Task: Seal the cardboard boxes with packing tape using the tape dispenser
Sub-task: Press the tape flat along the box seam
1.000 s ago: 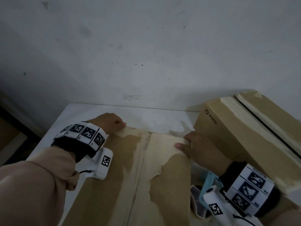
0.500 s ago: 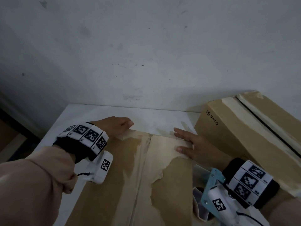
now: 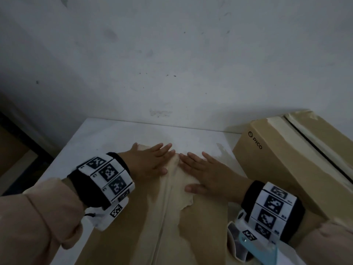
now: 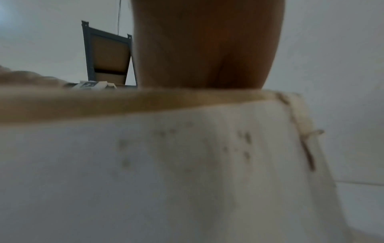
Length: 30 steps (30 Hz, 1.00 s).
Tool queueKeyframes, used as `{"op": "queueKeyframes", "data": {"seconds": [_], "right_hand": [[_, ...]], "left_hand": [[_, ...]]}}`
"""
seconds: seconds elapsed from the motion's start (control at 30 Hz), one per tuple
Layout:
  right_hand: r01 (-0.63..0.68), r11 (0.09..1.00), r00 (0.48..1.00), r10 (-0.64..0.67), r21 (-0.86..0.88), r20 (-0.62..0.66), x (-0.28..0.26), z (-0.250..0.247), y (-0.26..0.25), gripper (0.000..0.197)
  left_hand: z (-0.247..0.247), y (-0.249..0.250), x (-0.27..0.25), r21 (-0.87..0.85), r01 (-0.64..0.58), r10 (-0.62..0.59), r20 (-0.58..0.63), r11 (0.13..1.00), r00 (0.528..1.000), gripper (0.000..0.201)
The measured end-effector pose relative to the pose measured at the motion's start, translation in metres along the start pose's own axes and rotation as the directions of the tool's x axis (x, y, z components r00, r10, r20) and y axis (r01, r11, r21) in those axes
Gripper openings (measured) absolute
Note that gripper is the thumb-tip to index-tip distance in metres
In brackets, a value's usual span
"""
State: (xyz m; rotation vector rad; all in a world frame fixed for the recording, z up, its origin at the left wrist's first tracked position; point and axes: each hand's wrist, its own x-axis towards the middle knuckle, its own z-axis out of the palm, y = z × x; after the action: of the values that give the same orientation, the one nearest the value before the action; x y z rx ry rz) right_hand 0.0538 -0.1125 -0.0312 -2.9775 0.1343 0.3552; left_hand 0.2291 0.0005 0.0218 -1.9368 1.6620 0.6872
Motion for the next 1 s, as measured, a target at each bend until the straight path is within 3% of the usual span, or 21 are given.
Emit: {"op": "queueKeyframes", "data": {"seconds": [0.13,0.23,0.4,0.53,0.7,0.83,1.0], "right_hand": [[-0.088,0.994,0.994,0.083,-0.057,-0.077,-0.026,0.005,0.009,0.068],[-0.07,0.996,0.988,0.061,-0.061,-0.14,-0.04,0.002,0.009,0.062],[-0.086,0.996,0.992,0.082,-0.03,-0.092,-0.022,-0.011,-0.007,0.069],[0.013,1.0,1.0,-0.013,0.014,0.006,0.0,-0.011,-0.012,0.084],[0.051,0.999,0.996,-0.05,0.012,-0.077,-0.004,-0.006,-0.003,0.089],[-0.021,0.992,1.0,0.023,0.128,-0.012,-0.03,-0.002,0.006,0.102],[-0.105,0.97,0.993,0.113,0.22,-0.025,-0.061,0.006,0.006,0.094]], "left_hand": [[0.004,-0.003,0.0,0.001,0.031,-0.031,-0.001,1.0,1.0,0.062],[0.006,0.0,-0.002,0.016,0.039,-0.039,0.002,0.999,0.999,0.064],[0.01,0.008,-0.01,0.081,0.009,-0.011,0.022,0.997,1.0,0.06],[0.006,0.007,-0.01,0.07,0.032,-0.034,0.027,0.997,0.999,0.057],[0.007,0.001,-0.011,0.025,0.018,-0.018,0.0,1.0,1.0,0.052],[0.013,-0.012,-0.022,-0.062,0.049,-0.049,-0.001,0.997,0.999,0.049],[0.022,-0.026,-0.035,-0.103,0.108,-0.108,0.004,0.989,0.994,0.053]]}}
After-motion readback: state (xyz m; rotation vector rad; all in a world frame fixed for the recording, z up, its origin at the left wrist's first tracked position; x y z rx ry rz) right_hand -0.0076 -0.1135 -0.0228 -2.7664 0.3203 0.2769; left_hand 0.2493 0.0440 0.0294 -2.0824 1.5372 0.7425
